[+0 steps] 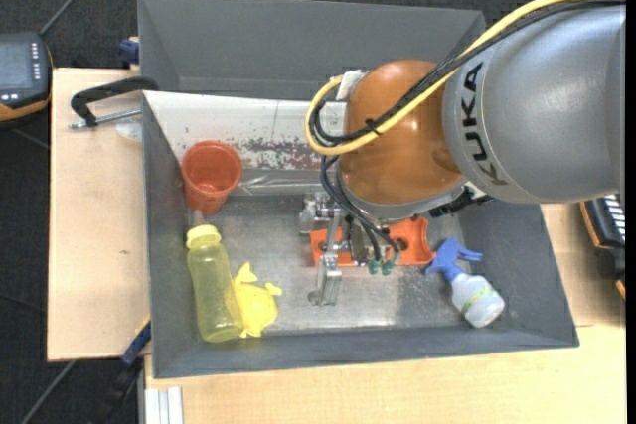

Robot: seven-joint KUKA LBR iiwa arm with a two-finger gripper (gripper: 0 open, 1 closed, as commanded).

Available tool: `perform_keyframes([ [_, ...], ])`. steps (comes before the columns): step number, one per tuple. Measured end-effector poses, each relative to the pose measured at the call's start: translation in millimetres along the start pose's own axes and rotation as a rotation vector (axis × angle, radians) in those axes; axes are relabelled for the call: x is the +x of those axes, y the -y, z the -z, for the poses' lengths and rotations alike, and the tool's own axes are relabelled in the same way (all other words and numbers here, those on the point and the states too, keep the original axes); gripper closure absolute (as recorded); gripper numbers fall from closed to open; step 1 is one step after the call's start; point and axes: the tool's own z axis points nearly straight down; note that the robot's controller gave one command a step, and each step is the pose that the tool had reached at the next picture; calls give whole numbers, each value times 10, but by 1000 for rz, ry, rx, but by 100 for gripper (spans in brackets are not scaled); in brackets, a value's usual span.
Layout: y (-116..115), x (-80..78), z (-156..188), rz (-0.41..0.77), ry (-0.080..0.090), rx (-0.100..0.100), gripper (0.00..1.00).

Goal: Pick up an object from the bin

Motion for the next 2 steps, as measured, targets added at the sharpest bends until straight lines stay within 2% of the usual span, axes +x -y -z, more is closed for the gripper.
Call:
perform_keyframes([
  [1, 7, -20, 43, -2, 9, -1, 0],
  [2, -403, -11, -635, 105, 6, -2, 0],
])
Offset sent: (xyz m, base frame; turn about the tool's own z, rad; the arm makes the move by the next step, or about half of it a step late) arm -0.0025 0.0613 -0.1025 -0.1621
